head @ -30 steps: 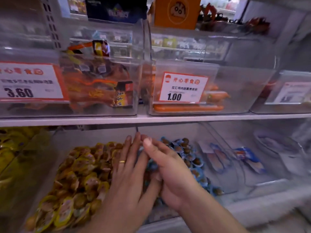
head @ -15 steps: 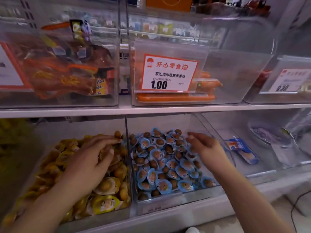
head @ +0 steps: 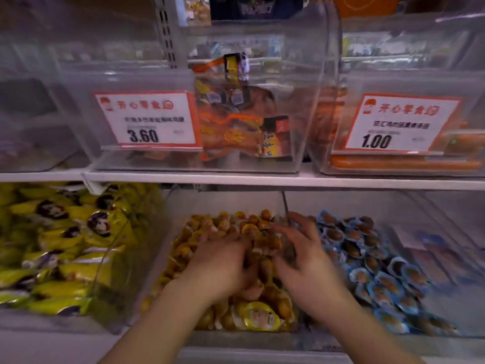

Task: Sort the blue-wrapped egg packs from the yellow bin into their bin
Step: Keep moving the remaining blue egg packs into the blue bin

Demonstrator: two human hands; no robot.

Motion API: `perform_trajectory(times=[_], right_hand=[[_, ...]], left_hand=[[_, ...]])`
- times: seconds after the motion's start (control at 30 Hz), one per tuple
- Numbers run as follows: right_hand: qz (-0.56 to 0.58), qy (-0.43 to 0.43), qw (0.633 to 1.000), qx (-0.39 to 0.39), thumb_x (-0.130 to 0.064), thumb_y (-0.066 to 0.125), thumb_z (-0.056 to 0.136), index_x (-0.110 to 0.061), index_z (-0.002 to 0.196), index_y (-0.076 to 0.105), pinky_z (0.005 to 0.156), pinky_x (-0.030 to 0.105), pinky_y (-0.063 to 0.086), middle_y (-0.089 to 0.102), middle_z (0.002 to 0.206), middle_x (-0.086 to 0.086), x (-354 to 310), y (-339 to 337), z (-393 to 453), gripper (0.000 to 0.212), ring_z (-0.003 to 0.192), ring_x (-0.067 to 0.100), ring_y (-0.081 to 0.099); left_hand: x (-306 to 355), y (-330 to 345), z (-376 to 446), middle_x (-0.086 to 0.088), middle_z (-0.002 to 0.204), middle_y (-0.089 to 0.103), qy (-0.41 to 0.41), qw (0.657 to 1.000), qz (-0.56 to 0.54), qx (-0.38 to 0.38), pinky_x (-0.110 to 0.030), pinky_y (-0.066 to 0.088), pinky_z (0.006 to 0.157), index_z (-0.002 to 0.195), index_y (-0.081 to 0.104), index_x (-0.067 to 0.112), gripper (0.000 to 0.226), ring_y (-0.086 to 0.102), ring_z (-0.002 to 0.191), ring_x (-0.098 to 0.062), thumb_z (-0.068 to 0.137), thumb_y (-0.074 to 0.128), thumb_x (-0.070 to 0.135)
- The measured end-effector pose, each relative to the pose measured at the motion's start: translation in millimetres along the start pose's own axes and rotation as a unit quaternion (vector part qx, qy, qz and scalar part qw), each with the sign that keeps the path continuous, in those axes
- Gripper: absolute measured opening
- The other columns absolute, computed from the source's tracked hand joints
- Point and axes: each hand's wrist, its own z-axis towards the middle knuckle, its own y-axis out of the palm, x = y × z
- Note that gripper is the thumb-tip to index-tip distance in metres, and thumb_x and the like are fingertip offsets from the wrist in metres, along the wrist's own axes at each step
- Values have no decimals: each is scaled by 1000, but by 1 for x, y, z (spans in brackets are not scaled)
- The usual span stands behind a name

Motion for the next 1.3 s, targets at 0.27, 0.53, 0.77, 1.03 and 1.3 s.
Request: perform_trajectory(times=[0.27, 0.53, 0.77, 1.03, 1.3], right_hand=[[80, 27, 996, 34, -6, 55, 93, -34, 115, 66, 113, 26, 34, 34, 149, -20, 5, 6, 1, 38, 140, 3, 35], [77, 15, 995, 55, 0, 55, 90, -32, 109, 68, 102, 15, 35, 37, 148, -17, 5, 8, 0, 39, 136, 2, 38], [73, 11, 996, 40, -1, 54, 90, -34, 110, 67, 100, -3, 24, 34, 150, -21, 4, 4, -2, 41, 139, -4, 30], [85, 10, 996, 33, -5, 53, 92, -34, 113, 66, 102, 7, 33, 30, 151, -22, 7, 6, -2, 38, 140, -2, 31], [102, 16, 994, 43, -4, 52, 92, -40, 106, 65, 102, 23, 43, 29, 150, -25, 4, 9, -2, 40, 139, 3, 35]], left_hand=[[-59, 5, 8, 7, 135, 53, -15, 994, 70, 81, -52, 26, 115, 129, 53, 37, 46, 45, 129, -22, 86, 47, 53], [23, -1, -3, 12, 135, 50, 106, 976, -159, -102, -41, 42, 105, 132, 47, 40, 61, 49, 125, -15, 75, 54, 59], [-21, -3, 18, 12, 131, 56, 76, 995, -51, -28, -41, 40, 105, 128, 52, 39, 44, 50, 125, -17, 86, 62, 49], [-75, -4, 16, 7, 128, 58, 2, 988, -92, 128, -38, 47, 101, 127, 64, 33, 42, 59, 116, -23, 87, 69, 20], [-52, 1, 8, 13, 156, 33, 49, 997, -9, 54, -49, 10, 120, 125, 60, 46, 43, 12, 150, -19, 85, 58, 62]])
